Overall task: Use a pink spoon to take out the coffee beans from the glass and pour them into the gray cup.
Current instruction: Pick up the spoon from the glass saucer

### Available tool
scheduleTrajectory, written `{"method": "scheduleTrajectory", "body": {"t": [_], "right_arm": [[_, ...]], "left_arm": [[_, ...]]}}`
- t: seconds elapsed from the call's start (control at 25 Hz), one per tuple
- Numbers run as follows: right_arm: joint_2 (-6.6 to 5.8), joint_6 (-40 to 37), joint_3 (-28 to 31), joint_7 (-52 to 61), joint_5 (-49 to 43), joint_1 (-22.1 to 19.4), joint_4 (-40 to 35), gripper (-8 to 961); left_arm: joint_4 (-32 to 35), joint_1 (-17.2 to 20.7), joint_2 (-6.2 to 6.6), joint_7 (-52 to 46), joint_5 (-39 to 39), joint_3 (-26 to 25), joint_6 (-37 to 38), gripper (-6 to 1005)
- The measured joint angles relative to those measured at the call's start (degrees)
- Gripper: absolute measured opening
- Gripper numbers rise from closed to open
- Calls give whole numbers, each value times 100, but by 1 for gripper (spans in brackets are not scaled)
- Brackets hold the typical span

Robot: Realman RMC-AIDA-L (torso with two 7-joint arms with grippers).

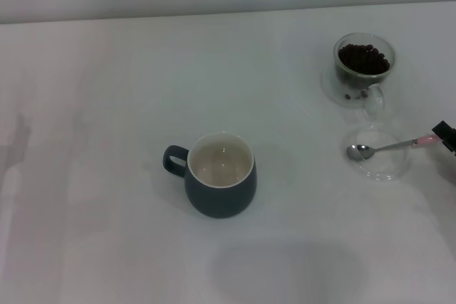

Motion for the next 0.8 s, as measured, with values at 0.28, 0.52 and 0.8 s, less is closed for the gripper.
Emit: {"method": "scheduleTrajectory", "body": {"t": [0.28, 0.52, 0.8], "right_arm": [[1, 0, 0, 10, 0, 115, 9, 542], [-1, 4, -77, 185, -11, 143, -34, 459], [-18, -13, -131, 296, -14, 148, -47, 290]], "left_arm": [[-1, 13, 0, 0, -1, 0, -5, 808], [-1, 14, 0, 0, -18, -16, -6, 807], [-1, -9, 9, 0, -36, -43, -34, 807]]}}
